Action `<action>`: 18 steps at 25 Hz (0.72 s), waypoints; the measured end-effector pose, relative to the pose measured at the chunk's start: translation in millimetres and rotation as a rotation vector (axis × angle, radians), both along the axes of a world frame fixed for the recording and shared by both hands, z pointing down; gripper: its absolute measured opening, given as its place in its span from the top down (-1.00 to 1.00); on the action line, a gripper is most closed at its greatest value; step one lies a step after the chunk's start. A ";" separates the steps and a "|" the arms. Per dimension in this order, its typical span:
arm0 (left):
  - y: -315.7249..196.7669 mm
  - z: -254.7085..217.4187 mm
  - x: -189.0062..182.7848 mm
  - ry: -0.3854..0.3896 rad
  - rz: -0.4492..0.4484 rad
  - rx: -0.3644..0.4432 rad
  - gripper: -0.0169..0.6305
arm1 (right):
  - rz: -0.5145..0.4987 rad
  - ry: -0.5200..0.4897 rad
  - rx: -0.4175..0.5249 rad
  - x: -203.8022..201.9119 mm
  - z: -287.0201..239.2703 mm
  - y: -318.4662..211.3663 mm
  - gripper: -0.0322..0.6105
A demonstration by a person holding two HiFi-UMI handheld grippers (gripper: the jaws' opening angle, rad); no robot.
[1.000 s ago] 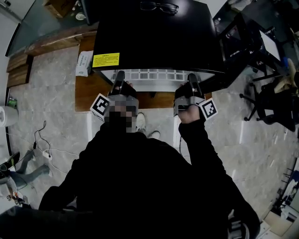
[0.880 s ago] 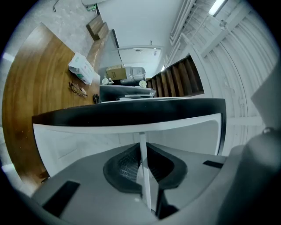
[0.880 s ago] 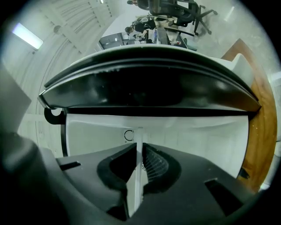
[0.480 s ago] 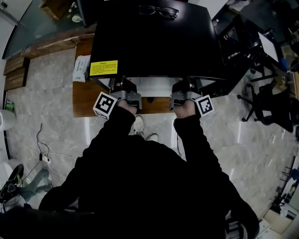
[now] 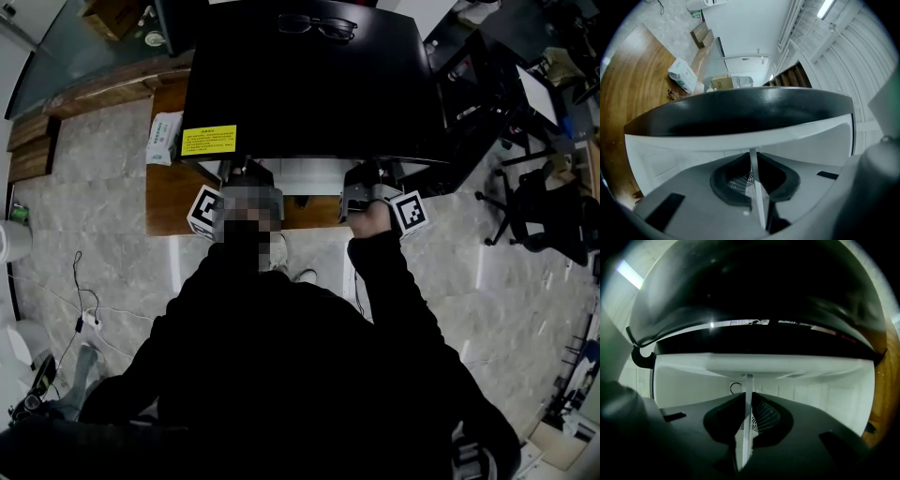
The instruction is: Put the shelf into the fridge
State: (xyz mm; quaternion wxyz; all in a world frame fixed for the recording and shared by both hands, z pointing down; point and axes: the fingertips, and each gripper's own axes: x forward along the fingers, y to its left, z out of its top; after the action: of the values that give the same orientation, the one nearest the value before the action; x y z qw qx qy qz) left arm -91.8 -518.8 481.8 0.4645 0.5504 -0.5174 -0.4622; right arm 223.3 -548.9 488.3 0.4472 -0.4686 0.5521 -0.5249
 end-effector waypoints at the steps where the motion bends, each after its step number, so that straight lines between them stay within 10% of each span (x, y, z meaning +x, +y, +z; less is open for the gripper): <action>1: 1.4 1.1 -0.1 -0.010 -0.001 -0.001 0.84 | -0.002 0.000 -0.003 0.8 0.5 1.4 0.80; 7: 3.4 -4.6 4.2 -0.029 0.036 0.041 0.83 | -0.057 0.059 0.011 0.9 -3.3 0.9 0.80; 11: 25.3 -20.4 23.8 -0.079 0.177 0.132 0.60 | -0.205 0.137 0.053 -10.7 -11.1 26.0 0.42; 18: 110.4 -33.1 88.0 -0.695 0.536 0.225 0.51 | -0.509 0.546 0.191 -43.2 -23.2 114.8 0.27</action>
State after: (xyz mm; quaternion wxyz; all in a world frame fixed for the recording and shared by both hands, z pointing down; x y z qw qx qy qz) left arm -3.9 -408.4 448.7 0.3037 0.8346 -0.4284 -0.1666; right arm 180.1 -434.1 465.1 0.1808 -0.3955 0.7958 -0.4213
